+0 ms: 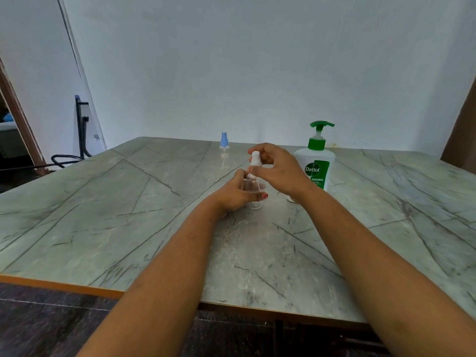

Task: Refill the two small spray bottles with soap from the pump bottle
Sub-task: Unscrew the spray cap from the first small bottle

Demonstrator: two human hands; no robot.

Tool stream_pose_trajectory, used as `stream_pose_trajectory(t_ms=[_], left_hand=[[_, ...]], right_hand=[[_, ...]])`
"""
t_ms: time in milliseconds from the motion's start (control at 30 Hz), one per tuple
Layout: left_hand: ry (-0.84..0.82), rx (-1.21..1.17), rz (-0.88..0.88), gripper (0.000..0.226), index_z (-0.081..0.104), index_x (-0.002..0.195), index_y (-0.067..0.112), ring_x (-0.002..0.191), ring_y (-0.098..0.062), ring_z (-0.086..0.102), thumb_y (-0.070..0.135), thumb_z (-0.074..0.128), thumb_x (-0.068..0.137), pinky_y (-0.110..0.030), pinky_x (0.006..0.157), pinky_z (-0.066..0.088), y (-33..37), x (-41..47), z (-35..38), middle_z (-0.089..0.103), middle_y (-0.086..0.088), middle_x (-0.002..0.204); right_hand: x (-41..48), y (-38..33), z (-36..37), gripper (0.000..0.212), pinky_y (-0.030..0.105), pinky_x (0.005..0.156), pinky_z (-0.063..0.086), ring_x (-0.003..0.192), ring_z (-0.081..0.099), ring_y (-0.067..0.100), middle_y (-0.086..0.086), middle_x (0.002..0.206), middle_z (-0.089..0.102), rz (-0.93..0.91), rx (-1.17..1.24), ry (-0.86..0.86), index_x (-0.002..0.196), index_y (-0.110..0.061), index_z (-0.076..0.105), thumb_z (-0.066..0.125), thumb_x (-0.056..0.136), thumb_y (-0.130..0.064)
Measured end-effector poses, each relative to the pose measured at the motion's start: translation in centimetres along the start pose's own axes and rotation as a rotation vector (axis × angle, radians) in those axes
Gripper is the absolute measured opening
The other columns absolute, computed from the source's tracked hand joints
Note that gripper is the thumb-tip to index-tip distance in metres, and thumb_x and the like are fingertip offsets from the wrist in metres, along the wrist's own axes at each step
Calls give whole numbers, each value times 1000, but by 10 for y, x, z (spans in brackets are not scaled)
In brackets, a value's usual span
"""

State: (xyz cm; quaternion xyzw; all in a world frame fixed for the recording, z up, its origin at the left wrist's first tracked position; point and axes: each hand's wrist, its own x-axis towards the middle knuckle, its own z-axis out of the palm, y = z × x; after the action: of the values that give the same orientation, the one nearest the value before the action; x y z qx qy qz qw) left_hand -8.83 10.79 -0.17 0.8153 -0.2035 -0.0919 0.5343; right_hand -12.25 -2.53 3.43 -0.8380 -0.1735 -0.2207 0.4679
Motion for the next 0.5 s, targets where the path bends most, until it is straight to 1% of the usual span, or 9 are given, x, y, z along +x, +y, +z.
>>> stream_pose_trajectory(t_ms=[100, 133, 200, 233, 267, 333, 400, 433, 500], left_hand=[[14, 10, -6, 51, 30, 115, 27, 101, -12, 49, 23, 68, 83, -27, 86, 40, 0, 0, 0, 49, 8, 115], [18, 14, -6, 49, 31, 114, 27, 98, -11, 50, 24, 68, 83, -26, 84, 40, 0, 0, 0, 49, 9, 114], [13, 2, -10, 44, 33, 109, 28, 95, -9, 53, 25, 68, 83, -22, 79, 43, 0, 0, 0, 53, 9, 115], [12, -8, -11, 41, 35, 106, 29, 96, -11, 55, 25, 68, 83, -21, 77, 44, -1, 0, -1, 56, 8, 118], [14, -16, -10, 39, 36, 103, 30, 98, -12, 56, 25, 69, 82, -21, 76, 44, -1, 0, -1, 58, 5, 122], [33, -10, -1, 37, 39, 100, 29, 102, -15, 57, 25, 70, 81, -25, 80, 45, -1, -1, -2, 58, 1, 125], [57, 4, 11, 39, 42, 104, 25, 105, -18, 57, 26, 72, 79, -30, 86, 46, -1, 0, -2, 58, 0, 124], [66, 4, 19, 40, 44, 105, 24, 105, -18, 57, 26, 73, 78, -30, 87, 46, -1, 0, -2, 58, 0, 123], [96, 21, 46, 40, 46, 104, 23, 102, -16, 57, 27, 75, 76, -29, 84, 46, -2, 0, -2, 58, 3, 116]], right_hand=[[0, 2, 0, 31, 19, 81, 45, 98, 59, 11, -1, 110, 64, -11, -107, 22, 113, -15, 63, 70, 83, -20], [1, 1, -1, 31, 18, 81, 46, 96, 59, 10, 0, 109, 65, -12, -119, 31, 113, -14, 64, 70, 83, -20], [1, -1, -3, 28, 8, 74, 44, 87, 58, 2, -3, 104, 64, -21, -81, 74, 110, -16, 64, 69, 83, -18], [2, -4, -5, 26, 5, 71, 43, 85, 57, -1, -6, 101, 63, -24, -39, 107, 109, -17, 63, 69, 84, -18], [2, -7, -8, 25, 5, 71, 44, 85, 57, -2, -7, 100, 62, -26, 12, 143, 109, -18, 63, 68, 84, -18], [3, -14, -15, 25, 11, 77, 48, 90, 59, 3, -5, 101, 63, -27, 108, 209, 109, -19, 63, 68, 84, -19], [1, -19, -25, 25, 19, 82, 51, 94, 61, 9, -3, 103, 65, -13, 149, 249, 108, -19, 63, 69, 84, -19], [-1, -20, -30, 24, 20, 82, 52, 94, 62, 10, -2, 103, 65, -4, 171, 266, 106, -19, 63, 70, 83, -18], [-9, -20, -43, 18, 20, 80, 52, 93, 64, 10, -3, 101, 67, 12, 232, 311, 98, -21, 64, 71, 81, -17]])
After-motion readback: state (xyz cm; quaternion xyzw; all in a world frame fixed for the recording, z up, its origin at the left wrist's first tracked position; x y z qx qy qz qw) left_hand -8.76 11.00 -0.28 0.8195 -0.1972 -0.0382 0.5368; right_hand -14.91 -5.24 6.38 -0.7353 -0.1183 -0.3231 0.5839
